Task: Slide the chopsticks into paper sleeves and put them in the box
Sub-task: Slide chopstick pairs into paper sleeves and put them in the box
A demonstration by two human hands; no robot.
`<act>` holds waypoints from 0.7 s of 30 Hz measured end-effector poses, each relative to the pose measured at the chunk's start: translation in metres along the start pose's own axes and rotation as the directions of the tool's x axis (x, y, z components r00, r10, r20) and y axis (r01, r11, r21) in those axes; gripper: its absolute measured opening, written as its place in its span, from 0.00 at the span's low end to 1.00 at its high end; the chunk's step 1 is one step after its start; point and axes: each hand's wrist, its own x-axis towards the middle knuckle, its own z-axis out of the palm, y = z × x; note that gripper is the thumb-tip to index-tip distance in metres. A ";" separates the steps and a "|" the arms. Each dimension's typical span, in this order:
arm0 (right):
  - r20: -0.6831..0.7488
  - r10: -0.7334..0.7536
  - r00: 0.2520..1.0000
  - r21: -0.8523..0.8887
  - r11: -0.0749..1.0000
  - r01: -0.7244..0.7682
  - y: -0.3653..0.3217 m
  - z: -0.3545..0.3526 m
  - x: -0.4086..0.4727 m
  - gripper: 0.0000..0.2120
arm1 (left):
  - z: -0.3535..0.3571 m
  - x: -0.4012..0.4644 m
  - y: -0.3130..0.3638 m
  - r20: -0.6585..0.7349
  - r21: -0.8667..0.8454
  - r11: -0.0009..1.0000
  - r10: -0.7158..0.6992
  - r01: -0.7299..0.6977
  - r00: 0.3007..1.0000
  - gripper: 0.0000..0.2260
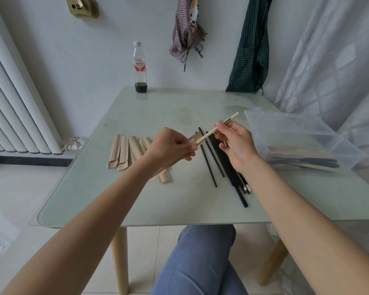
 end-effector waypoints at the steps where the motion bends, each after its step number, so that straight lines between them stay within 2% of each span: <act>1: 0.012 0.007 1.000 -0.016 1.000 -0.007 0.003 0.001 0.000 0.06 | 0.003 0.002 0.000 -0.001 0.032 0.999 0.008 -0.008 1.000 0.07; 3: 0.024 0.022 0.999 -0.018 1.000 -0.021 0.007 0.001 -0.001 0.06 | 0.007 0.005 -0.002 -0.009 0.082 0.997 0.010 -0.009 1.000 0.07; 6: 0.024 0.012 1.000 -0.027 1.000 -0.011 0.012 -0.010 0.007 0.08 | 0.008 0.010 -0.008 -0.028 0.063 0.998 -0.012 0.014 1.000 0.07; 7: -0.012 0.009 1.000 -0.101 0.995 -0.010 0.015 -0.015 0.011 0.11 | 0.008 0.012 -0.011 -0.050 0.077 0.997 -0.020 0.023 0.999 0.07; 8: -0.062 -0.002 0.998 -0.280 0.960 -0.016 0.019 -0.020 0.016 0.13 | 0.008 0.015 -0.013 -0.074 0.099 0.995 -0.025 0.033 0.997 0.07; 9: -0.097 -0.028 0.995 -0.532 0.846 -0.028 0.022 -0.026 0.021 0.15 | 0.008 0.017 -0.015 -0.095 0.120 0.992 -0.030 0.041 0.995 0.07; 10: -0.107 -0.053 0.993 -0.764 0.644 -0.048 0.028 -0.031 0.026 0.15 | 0.009 0.021 -0.016 -0.109 0.130 0.990 -0.038 0.052 0.993 0.07; 11: -0.090 -0.057 0.994 -0.903 0.426 -0.057 0.031 -0.035 0.029 0.14 | 0.009 0.022 -0.016 -0.118 0.133 0.989 -0.045 0.060 0.992 0.07; 12: -0.073 -0.030 0.997 -0.963 0.262 -0.062 0.034 -0.037 0.032 0.13 | 0.010 0.025 -0.017 -0.118 0.129 0.989 -0.055 0.070 0.991 0.07; 14: -0.070 0.058 0.996 -0.993 0.089 -0.075 0.036 -0.038 0.036 0.11 | 0.011 0.032 -0.018 -0.104 0.137 0.987 -0.075 0.090 0.992 0.08; 16: -0.094 0.111 0.989 -0.994 0.054 -0.100 0.034 -0.037 0.043 0.09 | 0.012 0.038 -0.020 -0.084 0.139 0.985 -0.095 0.106 0.992 0.09; 18: -0.108 0.129 0.986 -0.989 0.089 -0.120 0.032 -0.039 0.051 0.07 | 0.013 0.043 -0.022 -0.068 0.141 0.984 -0.101 0.109 0.993 0.10; 21: -0.121 0.182 0.976 -0.981 0.130 -0.146 0.027 -0.040 0.055 0.13 | 0.016 0.046 -0.024 -0.055 0.152 0.983 -0.091 0.099 0.994 0.09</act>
